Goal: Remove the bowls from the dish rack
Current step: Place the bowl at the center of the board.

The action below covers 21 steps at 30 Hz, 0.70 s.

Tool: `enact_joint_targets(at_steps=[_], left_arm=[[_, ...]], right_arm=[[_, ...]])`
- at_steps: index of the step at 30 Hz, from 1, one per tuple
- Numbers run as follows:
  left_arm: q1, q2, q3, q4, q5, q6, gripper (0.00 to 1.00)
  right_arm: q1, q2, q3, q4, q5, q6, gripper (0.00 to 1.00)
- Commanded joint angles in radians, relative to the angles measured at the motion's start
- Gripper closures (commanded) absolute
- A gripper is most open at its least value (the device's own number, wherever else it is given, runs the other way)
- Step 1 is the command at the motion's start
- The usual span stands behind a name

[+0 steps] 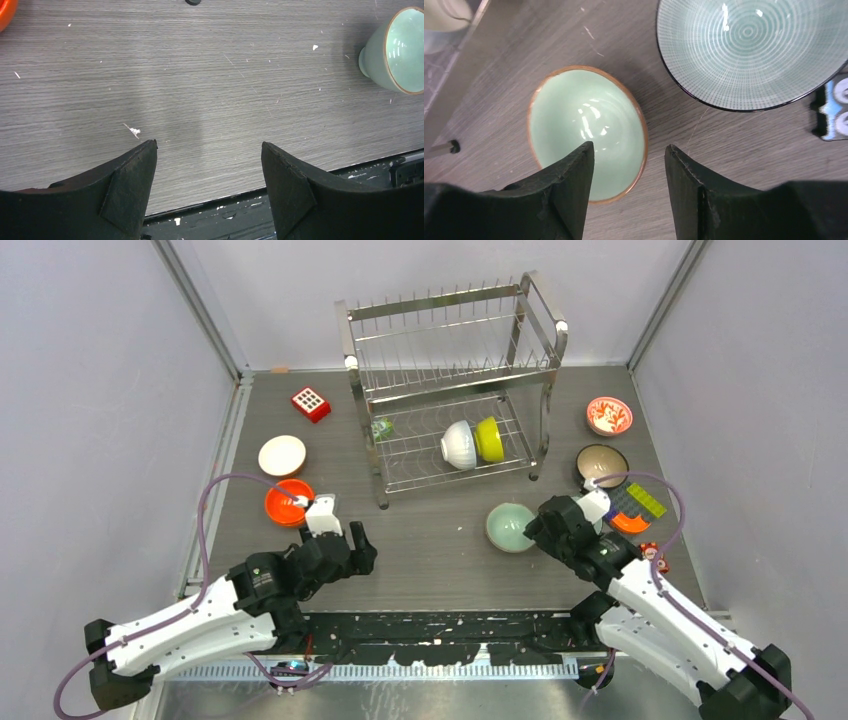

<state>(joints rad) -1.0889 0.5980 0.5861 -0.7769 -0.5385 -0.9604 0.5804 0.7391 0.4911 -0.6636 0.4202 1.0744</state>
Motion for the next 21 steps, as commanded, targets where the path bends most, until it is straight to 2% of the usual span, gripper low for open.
enact_joint_targets(at_steps=[1, 4, 7, 10, 14, 18, 21], left_arm=[[0.000, -0.002, 0.047, -0.008, -0.050, 0.039, 0.22], [0.000, 0.015, 0.093, -0.037, -0.101, 0.084, 0.22], [0.000, 0.032, 0.148, -0.073, -0.168, 0.102, 0.21], [0.000, 0.021, 0.184, -0.054, -0.228, 0.128, 0.21], [0.000, 0.020, 0.214, -0.012, -0.284, 0.209, 0.21], [0.000, 0.062, 0.248, 0.011, -0.324, 0.264, 0.21], [0.001, 0.092, 0.256, 0.022, -0.324, 0.298, 0.20]], right_arm=[[0.001, -0.050, 0.177, -0.108, 0.067, -0.132, 0.41], [0.005, -0.040, 0.311, -0.129, 0.055, -0.296, 0.40], [0.006, -0.020, 0.410, -0.068, -0.075, -0.463, 0.40], [0.010, 0.015, 0.457, 0.022, -0.221, -0.563, 0.39], [0.010, 0.050, 0.397, 0.223, -0.308, -0.567, 0.37], [0.010, 0.133, 0.273, 0.496, -0.370, -0.550, 0.33], [0.009, 0.223, 0.278, 0.606, -0.367, -0.499, 0.31]])
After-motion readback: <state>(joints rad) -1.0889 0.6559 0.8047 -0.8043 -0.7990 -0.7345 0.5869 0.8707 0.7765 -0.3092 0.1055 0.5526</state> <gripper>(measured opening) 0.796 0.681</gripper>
